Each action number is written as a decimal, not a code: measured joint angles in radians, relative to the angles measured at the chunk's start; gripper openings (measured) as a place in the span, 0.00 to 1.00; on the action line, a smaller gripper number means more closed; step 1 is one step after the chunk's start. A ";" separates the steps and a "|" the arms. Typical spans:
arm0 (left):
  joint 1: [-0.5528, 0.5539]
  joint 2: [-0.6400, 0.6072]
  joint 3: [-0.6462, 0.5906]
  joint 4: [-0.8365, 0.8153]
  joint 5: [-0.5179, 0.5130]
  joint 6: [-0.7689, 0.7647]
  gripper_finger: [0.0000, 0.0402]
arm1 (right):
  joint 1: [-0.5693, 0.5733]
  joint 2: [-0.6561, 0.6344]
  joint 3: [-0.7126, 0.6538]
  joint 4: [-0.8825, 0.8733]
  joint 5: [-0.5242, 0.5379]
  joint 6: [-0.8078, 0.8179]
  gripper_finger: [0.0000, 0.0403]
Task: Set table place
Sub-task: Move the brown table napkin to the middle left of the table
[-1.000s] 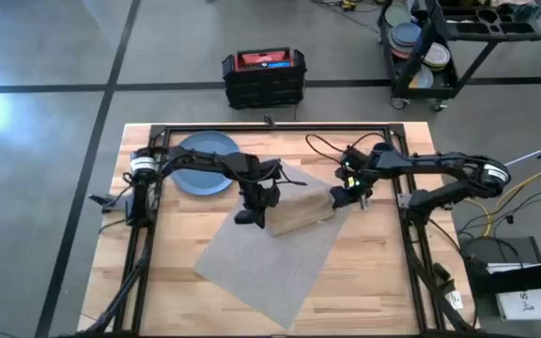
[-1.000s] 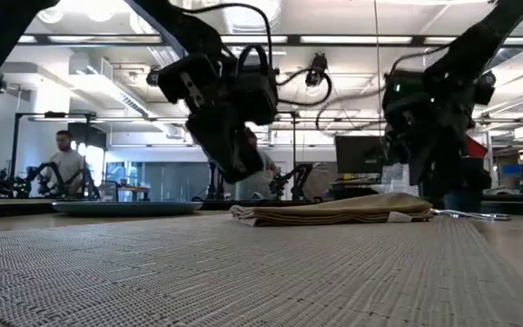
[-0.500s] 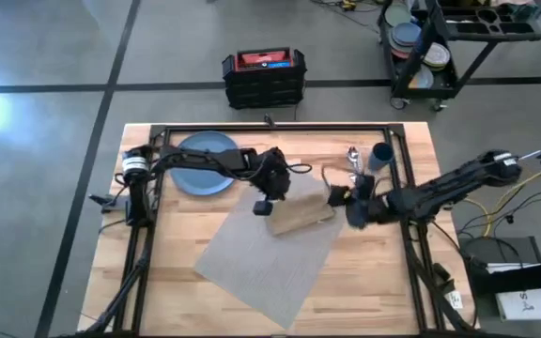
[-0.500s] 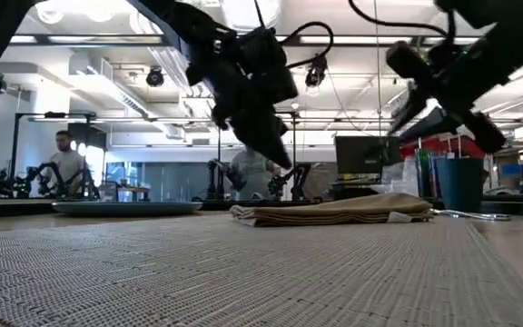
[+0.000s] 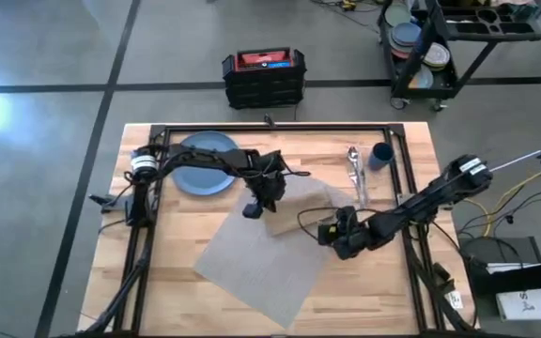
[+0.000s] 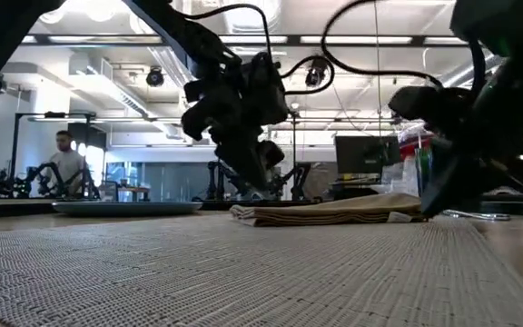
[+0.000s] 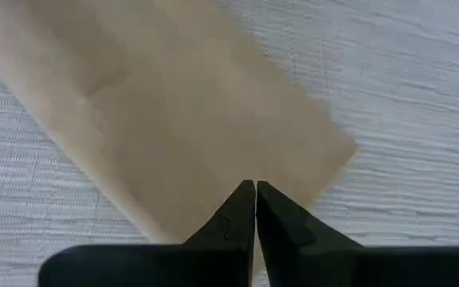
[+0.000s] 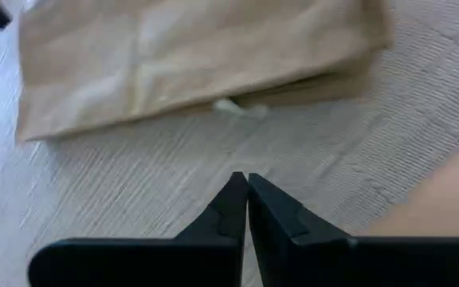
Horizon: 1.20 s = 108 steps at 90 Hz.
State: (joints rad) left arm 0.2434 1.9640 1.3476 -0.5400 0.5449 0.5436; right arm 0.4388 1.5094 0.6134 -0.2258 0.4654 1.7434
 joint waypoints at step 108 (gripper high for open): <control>-0.014 -0.084 -0.186 -0.713 0.006 -0.169 0.00 | -0.005 -0.015 -0.002 -0.012 -0.270 -0.263 0.00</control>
State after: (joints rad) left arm 0.2298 1.8797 1.1619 -1.2525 0.5507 0.3743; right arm 0.4341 1.4940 0.6111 -0.2374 0.1957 1.4803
